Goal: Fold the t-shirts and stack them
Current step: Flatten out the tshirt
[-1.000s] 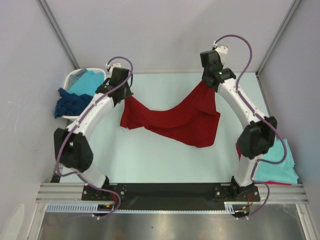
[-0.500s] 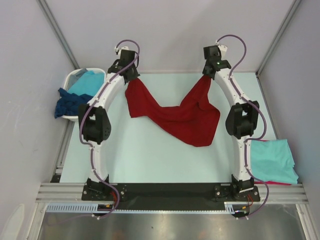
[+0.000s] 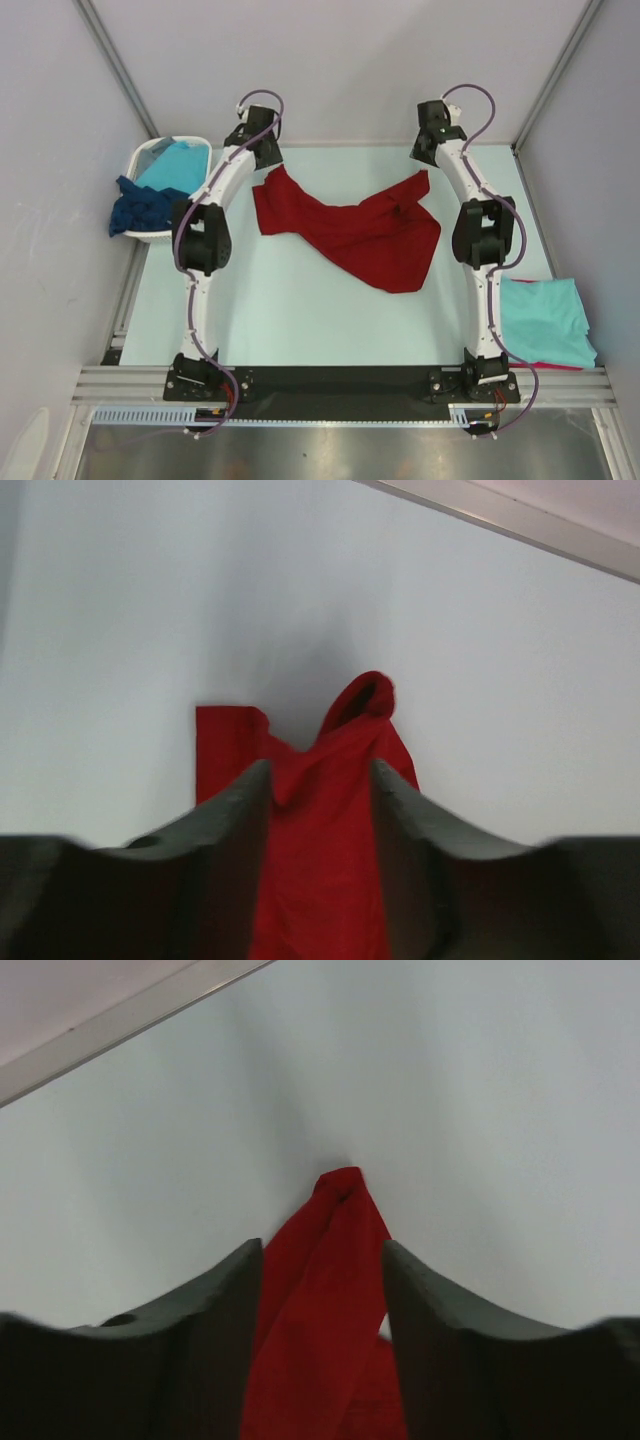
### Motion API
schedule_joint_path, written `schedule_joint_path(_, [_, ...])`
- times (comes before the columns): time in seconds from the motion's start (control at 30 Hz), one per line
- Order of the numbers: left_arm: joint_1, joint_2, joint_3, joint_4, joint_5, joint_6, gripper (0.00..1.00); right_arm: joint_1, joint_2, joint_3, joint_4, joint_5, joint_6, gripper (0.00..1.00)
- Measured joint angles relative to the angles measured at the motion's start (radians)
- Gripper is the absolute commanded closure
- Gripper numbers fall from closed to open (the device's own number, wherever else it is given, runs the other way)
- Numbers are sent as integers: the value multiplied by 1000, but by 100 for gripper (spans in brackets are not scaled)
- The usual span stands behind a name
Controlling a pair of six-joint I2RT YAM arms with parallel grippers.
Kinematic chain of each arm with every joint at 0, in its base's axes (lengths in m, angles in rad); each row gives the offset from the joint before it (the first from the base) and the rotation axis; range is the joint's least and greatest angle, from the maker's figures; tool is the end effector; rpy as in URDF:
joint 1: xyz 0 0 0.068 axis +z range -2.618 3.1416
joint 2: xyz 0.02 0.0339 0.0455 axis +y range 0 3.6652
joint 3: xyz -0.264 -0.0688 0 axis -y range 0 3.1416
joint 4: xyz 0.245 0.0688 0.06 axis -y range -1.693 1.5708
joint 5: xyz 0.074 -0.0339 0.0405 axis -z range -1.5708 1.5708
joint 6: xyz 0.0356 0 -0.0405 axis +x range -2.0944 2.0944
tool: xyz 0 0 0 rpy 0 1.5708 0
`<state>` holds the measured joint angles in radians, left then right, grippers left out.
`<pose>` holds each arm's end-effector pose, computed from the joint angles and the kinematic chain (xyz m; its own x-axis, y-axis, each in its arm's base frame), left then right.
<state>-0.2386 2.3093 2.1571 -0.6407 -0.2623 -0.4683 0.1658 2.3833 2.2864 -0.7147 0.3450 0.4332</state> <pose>0.5124 -0.1151 0.2537 -0.6409 -0.2928 -0.7096 -0.2665 0.9518 -0.1519 0.5300 0.0765 0.2531 -0.6182 0.2971 -0.7277 0.3677 0.9276 0.0663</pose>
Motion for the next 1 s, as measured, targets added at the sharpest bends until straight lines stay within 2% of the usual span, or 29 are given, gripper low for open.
schedule_joint_path(0.03, [0,-4,0,-2,-2,1,37,2,-2,0,0,1,-3,24])
schedule_joint_path(0.07, [0,-13,-1,-6,-5,2,33,4,-6,-1,-1,1,-7,21])
schedule_joint_path(0.13, [0,-49,-18,-12,-6,1,32,10,-31,-16,-3,3,-12,18])
schedule_joint_path(0.27, [-5,-212,-134,-10,-6,-1,32,28,-171,-126,-3,16,-19,19])
schedule_joint_path(0.4, [-39,-524,-432,72,-23,-1,34,83,-439,-359,29,52,-24,21])
schedule_joint_path(0.57, [-120,-782,-715,116,-25,-6,39,224,-674,-586,40,110,-14,24])
schedule_joint_path(0.77, [-141,-858,-1027,124,-23,-27,39,391,-819,-974,31,136,7,25])
schedule_joint_path(0.87, [-141,-857,-1109,105,-30,-29,39,388,-833,-1043,6,143,19,26])
schedule_joint_path(1.0, [-141,-857,-1122,116,-45,-31,40,391,-885,-1064,3,150,19,27])
